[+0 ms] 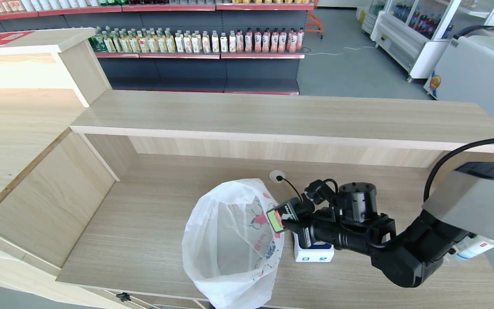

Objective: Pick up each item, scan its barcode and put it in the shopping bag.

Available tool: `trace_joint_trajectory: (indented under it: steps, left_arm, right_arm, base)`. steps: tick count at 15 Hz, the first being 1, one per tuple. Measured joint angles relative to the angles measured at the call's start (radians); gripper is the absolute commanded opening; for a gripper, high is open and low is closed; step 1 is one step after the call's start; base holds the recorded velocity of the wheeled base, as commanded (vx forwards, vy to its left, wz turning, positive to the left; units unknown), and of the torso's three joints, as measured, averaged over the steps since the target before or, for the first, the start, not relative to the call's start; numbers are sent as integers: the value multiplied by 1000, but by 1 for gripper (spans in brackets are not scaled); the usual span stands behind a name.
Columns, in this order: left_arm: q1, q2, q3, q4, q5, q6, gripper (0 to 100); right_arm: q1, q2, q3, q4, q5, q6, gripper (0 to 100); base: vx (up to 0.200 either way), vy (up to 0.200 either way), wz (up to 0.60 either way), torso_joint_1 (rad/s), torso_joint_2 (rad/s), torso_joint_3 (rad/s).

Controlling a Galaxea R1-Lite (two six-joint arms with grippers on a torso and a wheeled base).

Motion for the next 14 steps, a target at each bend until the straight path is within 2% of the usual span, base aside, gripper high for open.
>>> trace_joint_trajectory:
  steps: [6,9,11,14]
  left_arm:
    - [0,0,0,0,0,0,100]
    - [0,0,0,0,0,0,100]
    - [0,0,0,0,0,0,100]
    - [0,0,0,0,0,0,100]
  right_arm:
    - [57,100,-146,12,10,-5,0]
    - [70,112,-216,85,23,-3,0]
    - [71,125,-238,96,23,-8,0]
    - [72,169,-239,99,16,-85,0]
  base:
    - [0,0,0,0,0,0]
    - [0,0,0,0,0,0]
    - [0,0,0,0,0,0]
    - [0,0,0,0,0,0]
